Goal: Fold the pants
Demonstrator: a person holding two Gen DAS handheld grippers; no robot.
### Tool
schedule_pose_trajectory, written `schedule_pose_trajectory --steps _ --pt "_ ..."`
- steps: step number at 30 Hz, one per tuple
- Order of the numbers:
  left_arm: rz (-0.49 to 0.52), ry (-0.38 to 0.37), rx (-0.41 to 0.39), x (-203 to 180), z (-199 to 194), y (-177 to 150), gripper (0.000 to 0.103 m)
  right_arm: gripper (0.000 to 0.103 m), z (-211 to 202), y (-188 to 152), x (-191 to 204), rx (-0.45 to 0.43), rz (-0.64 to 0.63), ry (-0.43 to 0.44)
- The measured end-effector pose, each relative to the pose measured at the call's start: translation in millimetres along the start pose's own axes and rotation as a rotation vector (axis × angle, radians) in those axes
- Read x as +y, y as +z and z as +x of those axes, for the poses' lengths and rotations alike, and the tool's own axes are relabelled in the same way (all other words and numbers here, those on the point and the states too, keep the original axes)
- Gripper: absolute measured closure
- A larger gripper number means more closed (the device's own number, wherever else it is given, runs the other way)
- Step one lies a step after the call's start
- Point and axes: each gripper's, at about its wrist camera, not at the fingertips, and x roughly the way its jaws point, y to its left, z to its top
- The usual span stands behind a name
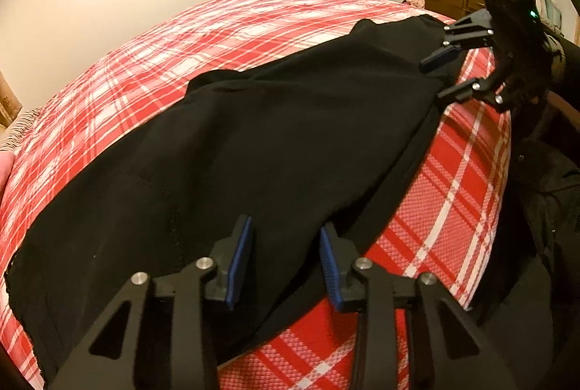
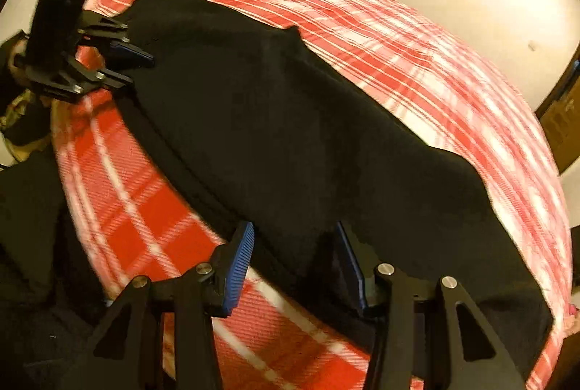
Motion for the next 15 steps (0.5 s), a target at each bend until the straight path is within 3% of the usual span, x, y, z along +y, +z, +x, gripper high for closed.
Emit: schedule_pose_trajectory --steps 4,6,7,8,9,11,12,13,15 --pt "-0.023 -0.012 -0.014 2.3 0.7 -1.1 0.063 0.055 0.3 -2.9 6.7 -0.009 -0.031 0.000" --pt "-0.028 -0.010 -0.028 1.9 0.4 -2.4 0.060 0.056 1.2 -3.9 13.7 -0.020 -0.068 -0.039" --pt "-0.025 -0.005 -0.031 0.7 1.0 -2.4 0.060 0.065 0.0 -5.7 17.1 -0.027 -0.081 -0.053" --pt "-0.018 0.000 -0.030 -0.9 1.3 -2.1 0.060 0.082 -0.5 -5.5 19.3 -0.031 -0.085 -0.052" --pt "-0.017 0.000 -0.026 -1.2 1.7 -0.9 0.060 0.087 -0.4 -4.7 22.3 -0.030 -0.079 -0.032" --pt "-0.024 -0.012 -0.023 0.4 2.3 1.3 0.068 0.098 -3.9 -3.6 29.4 -0.039 -0.103 -0.068" --pt "-0.030 -0.017 -0.024 1.6 2.4 2.5 0.083 0.098 -7.4 -2.0 32.2 -0.050 -0.113 -0.090" --pt "-0.038 -0.040 -0.026 3.1 2.0 4.2 0.091 0.098 -12.0 -0.4 30.6 -0.061 -0.096 -0.085" --pt "-0.054 -0.052 -0.034 5.2 -0.2 6.5 0.096 0.098 -23.8 0.3 25.8 -0.073 -0.066 -0.068"
